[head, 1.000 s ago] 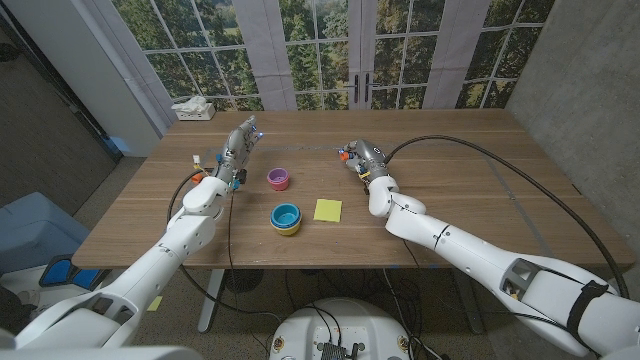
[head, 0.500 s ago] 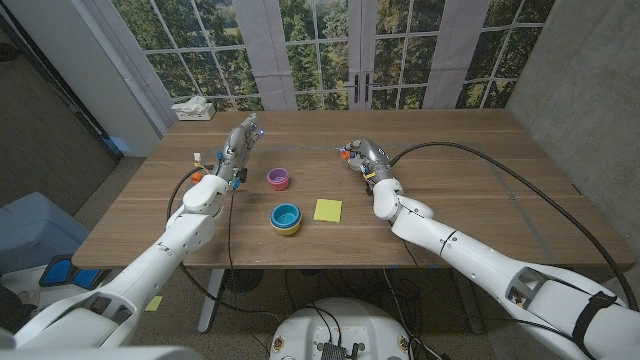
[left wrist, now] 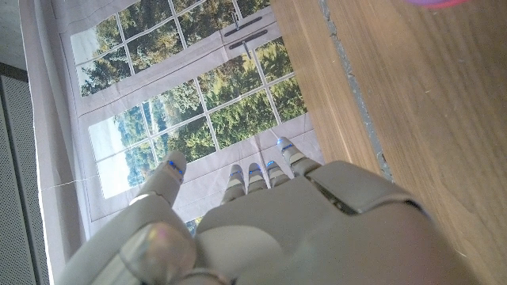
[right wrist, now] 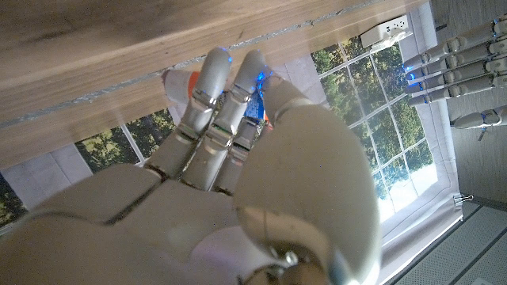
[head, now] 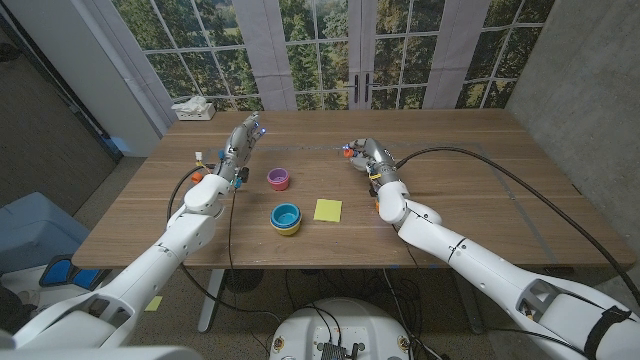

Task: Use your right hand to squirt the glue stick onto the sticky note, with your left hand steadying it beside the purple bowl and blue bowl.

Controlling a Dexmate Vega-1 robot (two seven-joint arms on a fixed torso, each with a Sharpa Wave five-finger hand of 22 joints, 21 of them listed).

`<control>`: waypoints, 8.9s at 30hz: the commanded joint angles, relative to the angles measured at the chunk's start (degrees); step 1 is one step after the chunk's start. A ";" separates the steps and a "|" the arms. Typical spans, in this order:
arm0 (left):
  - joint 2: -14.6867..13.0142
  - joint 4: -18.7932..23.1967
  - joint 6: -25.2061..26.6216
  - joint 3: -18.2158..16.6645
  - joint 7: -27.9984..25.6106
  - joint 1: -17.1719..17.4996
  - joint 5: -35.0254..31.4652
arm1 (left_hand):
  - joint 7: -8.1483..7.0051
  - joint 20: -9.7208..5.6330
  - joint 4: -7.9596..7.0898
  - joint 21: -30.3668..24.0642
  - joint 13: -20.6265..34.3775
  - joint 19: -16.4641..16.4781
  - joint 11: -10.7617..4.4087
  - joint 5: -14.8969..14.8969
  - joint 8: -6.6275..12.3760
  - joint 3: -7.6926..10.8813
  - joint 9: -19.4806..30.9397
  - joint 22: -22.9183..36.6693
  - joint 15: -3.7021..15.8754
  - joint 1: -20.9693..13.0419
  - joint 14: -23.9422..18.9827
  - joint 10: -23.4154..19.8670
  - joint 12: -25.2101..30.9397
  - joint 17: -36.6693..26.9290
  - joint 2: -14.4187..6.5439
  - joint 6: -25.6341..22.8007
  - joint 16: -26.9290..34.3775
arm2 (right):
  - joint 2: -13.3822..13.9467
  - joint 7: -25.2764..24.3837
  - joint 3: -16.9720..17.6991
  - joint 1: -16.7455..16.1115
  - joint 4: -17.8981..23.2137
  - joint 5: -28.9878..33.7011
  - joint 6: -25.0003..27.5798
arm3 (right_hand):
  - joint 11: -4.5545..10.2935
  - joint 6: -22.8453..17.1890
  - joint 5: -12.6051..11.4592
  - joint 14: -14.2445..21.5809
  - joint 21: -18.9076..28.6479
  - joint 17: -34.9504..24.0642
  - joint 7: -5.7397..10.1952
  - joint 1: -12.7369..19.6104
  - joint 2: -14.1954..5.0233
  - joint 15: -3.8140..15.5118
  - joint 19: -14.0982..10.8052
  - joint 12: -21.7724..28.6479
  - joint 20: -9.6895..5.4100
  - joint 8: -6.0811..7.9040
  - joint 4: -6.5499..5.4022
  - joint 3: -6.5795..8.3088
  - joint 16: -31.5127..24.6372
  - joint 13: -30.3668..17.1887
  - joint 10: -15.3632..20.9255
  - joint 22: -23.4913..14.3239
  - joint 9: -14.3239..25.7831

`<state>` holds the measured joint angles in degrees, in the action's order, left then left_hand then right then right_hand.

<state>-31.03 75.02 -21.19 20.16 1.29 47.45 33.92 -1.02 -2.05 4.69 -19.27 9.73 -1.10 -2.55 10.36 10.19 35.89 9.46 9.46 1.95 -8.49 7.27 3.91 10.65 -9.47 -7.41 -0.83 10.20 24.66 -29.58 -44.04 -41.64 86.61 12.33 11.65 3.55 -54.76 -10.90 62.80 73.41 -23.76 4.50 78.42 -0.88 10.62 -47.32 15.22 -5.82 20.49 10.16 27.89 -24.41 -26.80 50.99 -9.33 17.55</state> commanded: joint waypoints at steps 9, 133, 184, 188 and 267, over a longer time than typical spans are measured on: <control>-1.08 2.90 0.59 0.05 -0.68 1.11 -0.78 | 0.12 -2.42 0.40 0.33 0.22 0.49 -0.18 -0.03 0.04 0.01 0.32 0.33 2.06 -0.74 0.14 0.11 0.25 -0.06 -2.14 0.00 0.01 | 2.87 6.34 6.20 -5.38 4.34 -10.54 -8.61 | -2.29 -5.54 -0.16 -3.18 -2.70 -0.99 -7.08 2.14 2.09 2.48 1.65 -1.84 -6.65 0.31 0.39 -0.84 -0.63 0.34 -0.65 0.12 1.11; -25.61 36.63 19.52 1.39 -3.85 15.46 -29.47 | -1.12 5.63 0.64 3.05 0.48 13.19 -4.72 -0.45 0.99 7.12 0.72 1.07 2.25 -2.09 -22.78 -22.38 1.27 -0.67 -2.21 -25.23 0.71 | 7.98 10.14 14.53 -24.88 23.93 -23.51 -17.45 | -2.53 -6.99 -2.03 -1.75 0.81 0.60 -7.41 2.34 -0.62 2.39 -0.58 -1.79 -6.28 -1.05 -0.75 -3.64 -1.45 -0.99 2.94 -0.63 2.95; -26.75 38.27 23.64 13.97 12.98 4.06 -50.63 | -4.59 3.86 -6.29 8.06 0.38 5.97 -6.42 0.25 -0.24 1.29 0.38 0.98 3.03 8.49 -12.42 -15.05 -0.48 -0.67 1.56 -19.59 -0.56 | 7.43 10.04 15.07 -25.92 23.79 -26.96 -18.29 | -2.58 -7.38 -2.96 -0.65 0.66 1.47 -7.44 1.66 -0.32 2.31 -1.10 -2.07 -6.25 -1.56 -0.43 -3.24 -1.23 -1.47 3.47 -0.48 3.43; -26.34 38.50 24.33 14.98 14.94 3.06 -51.91 | -5.01 3.91 -7.11 8.17 0.37 5.44 -6.55 0.28 -0.39 1.34 0.38 0.99 2.85 8.61 -11.77 -14.09 -0.57 -0.72 0.93 -18.80 -0.44 | 7.36 10.02 15.14 -26.06 23.61 -27.12 -18.68 | -2.55 -7.44 -3.01 -0.66 0.65 1.45 -7.50 1.63 -0.33 2.29 -1.11 -2.08 -6.26 -1.59 -0.43 -3.16 -1.21 -1.48 3.53 -0.48 3.44; -26.71 40.96 21.35 12.18 0.22 12.39 -80.21 | 4.28 2.70 -11.25 3.13 1.30 22.20 -2.53 -0.39 0.91 6.14 1.17 1.81 6.73 8.12 -45.44 -46.75 0.59 -0.70 1.90 -50.94 0.52 | 6.74 9.07 14.98 -27.64 24.28 -26.37 -19.94 | -2.39 -8.13 -3.81 -0.20 0.42 1.40 -7.32 0.87 0.26 2.38 -1.44 -2.67 -6.21 -2.61 -0.32 -2.00 -0.92 -1.92 3.99 -0.49 4.03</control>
<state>-57.70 115.44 -2.85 31.39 -0.74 60.27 -42.56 3.23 0.61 -6.41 -16.27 10.80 21.40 -4.80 9.95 11.25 42.21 10.54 11.08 3.66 -1.15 -38.84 -43.54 11.52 -10.13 -4.32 -52.23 11.02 31.59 -20.26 -28.89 -69.07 110.67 -14.32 -8.25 2.04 -56.50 -14.24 63.05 73.83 -22.32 2.74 79.74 -0.74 10.87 -48.20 12.12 -5.83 17.68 9.87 25.48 -25.27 -28.57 53.54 -9.74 21.42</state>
